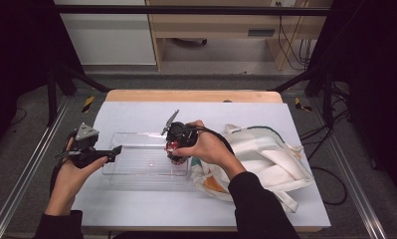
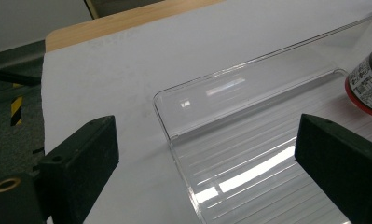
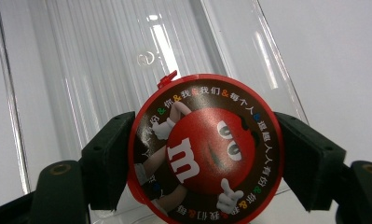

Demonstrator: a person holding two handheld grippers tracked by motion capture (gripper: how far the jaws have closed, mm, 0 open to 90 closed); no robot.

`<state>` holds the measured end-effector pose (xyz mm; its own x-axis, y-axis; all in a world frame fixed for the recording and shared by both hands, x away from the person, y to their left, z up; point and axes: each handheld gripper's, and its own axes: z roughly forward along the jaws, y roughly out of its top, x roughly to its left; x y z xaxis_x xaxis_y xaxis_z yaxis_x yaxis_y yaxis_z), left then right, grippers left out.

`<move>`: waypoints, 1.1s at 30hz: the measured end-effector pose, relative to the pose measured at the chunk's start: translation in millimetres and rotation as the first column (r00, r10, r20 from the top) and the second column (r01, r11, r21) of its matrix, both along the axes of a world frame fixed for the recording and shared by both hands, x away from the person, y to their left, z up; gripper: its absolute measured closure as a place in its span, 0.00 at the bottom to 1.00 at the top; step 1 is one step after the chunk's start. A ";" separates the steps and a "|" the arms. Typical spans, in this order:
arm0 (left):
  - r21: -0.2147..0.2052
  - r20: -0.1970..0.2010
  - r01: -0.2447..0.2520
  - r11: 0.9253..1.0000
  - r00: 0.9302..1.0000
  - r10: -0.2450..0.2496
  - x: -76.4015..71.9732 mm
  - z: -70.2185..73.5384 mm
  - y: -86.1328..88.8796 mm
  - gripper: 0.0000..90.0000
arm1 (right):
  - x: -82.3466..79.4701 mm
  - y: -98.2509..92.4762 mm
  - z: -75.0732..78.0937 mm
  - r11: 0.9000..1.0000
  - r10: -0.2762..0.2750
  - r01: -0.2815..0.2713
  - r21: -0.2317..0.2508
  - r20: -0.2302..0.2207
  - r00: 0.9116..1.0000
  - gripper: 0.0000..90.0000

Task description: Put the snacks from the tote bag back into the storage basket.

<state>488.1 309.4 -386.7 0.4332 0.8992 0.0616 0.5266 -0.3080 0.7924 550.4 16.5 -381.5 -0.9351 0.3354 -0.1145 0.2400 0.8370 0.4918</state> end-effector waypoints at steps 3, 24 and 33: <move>-0.004 0.002 -0.002 1.000 1.000 0.002 0.0 -0.1 -0.1 0.07 | 0.3 -0.5 0.3 1.000 0.006 -0.006 -0.003 -0.002 1.000 0.29; 0.001 -0.002 0.003 1.000 1.000 -0.003 0.0 -0.1 -0.2 0.07 | 0.0 2.0 -1.6 1.000 0.017 -0.017 0.000 0.008 1.000 0.29; -0.003 0.001 0.004 1.000 1.000 -0.004 -0.7 0.5 -0.5 0.07 | -0.2 4.8 -4.2 1.000 0.012 -0.012 -0.018 -0.004 1.000 0.29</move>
